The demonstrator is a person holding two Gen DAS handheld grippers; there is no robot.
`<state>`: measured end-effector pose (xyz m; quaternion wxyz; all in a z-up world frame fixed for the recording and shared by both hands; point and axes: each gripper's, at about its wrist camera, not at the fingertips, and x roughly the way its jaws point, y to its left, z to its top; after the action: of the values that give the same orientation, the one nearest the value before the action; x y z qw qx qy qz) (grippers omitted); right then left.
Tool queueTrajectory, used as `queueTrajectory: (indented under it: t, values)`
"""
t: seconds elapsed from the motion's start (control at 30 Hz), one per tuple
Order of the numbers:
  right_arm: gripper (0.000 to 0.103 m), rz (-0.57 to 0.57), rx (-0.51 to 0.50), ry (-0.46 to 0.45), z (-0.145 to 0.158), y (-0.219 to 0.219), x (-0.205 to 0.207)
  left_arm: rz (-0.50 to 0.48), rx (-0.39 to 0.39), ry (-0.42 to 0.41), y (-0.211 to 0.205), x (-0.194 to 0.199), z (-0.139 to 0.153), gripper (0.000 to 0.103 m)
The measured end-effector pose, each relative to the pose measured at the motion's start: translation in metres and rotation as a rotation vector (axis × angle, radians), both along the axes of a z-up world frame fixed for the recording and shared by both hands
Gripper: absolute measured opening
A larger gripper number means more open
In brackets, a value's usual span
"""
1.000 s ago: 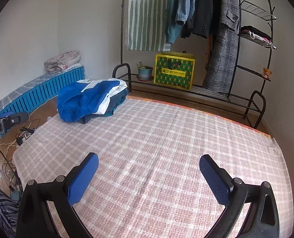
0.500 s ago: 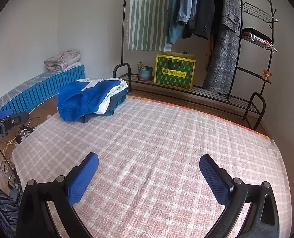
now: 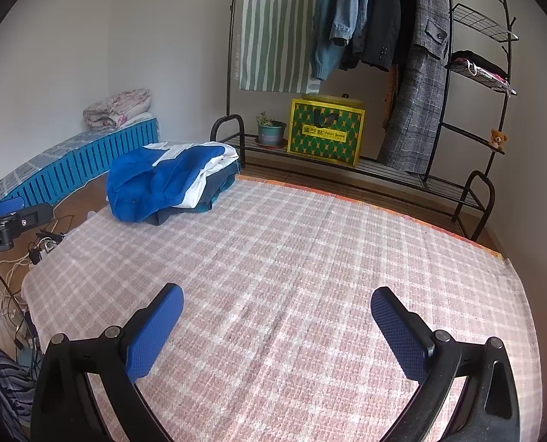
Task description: Fold large clothes
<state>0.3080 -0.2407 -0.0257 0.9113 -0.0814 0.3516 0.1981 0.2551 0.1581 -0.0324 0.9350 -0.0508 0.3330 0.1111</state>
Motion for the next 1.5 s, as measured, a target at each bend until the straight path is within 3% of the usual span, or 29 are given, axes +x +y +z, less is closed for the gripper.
queueTrajectory:
  t: [1.5]
  values:
    - [0.103,0.037,-0.024,-0.002,-0.0043,-0.0057,0.0010,0.003,0.015,-0.001,0.0064,0.0003,0.0021,0.103]
